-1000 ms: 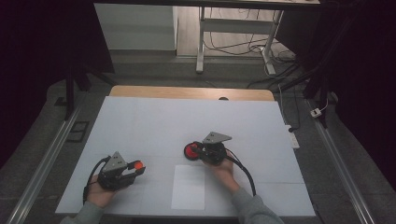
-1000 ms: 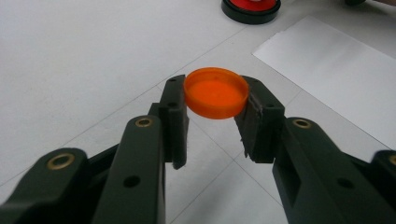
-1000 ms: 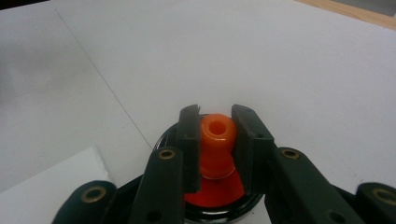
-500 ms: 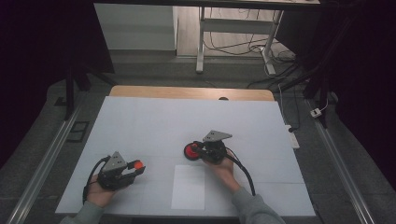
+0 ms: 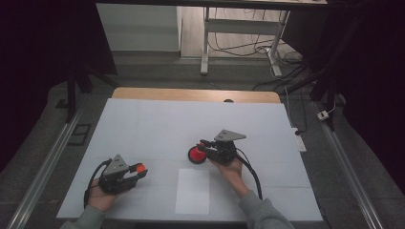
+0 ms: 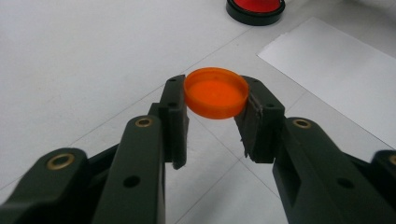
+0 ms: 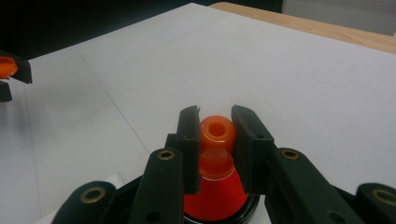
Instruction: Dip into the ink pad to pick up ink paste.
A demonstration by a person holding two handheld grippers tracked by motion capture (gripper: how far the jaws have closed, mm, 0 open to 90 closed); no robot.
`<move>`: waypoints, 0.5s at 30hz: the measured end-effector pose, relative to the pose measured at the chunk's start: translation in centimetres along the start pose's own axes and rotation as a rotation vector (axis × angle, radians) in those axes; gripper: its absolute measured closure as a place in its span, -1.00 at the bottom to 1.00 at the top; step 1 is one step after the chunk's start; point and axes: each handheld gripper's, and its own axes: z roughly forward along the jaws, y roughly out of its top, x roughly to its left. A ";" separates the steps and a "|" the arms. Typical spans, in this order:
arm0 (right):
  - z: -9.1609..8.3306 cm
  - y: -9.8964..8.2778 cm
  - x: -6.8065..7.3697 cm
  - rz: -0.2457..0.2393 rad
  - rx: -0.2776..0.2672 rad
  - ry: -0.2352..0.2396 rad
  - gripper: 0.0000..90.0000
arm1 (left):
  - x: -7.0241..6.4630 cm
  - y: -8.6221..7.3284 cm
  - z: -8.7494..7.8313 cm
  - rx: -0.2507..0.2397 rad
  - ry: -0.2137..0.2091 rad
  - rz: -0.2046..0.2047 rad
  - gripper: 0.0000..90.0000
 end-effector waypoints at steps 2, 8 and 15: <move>-0.1 0.1 0.0 0.004 -0.003 0.001 0.61 | 0.0 0.0 0.0 0.001 -0.001 -0.002 0.44; -0.5 0.2 -0.3 0.015 -0.012 0.010 0.61 | 0.1 0.0 0.0 -0.002 -0.002 -0.003 0.44; -1.0 0.5 -0.4 0.036 -0.030 0.028 0.61 | 0.4 -0.3 0.0 -0.007 -0.005 -0.018 0.44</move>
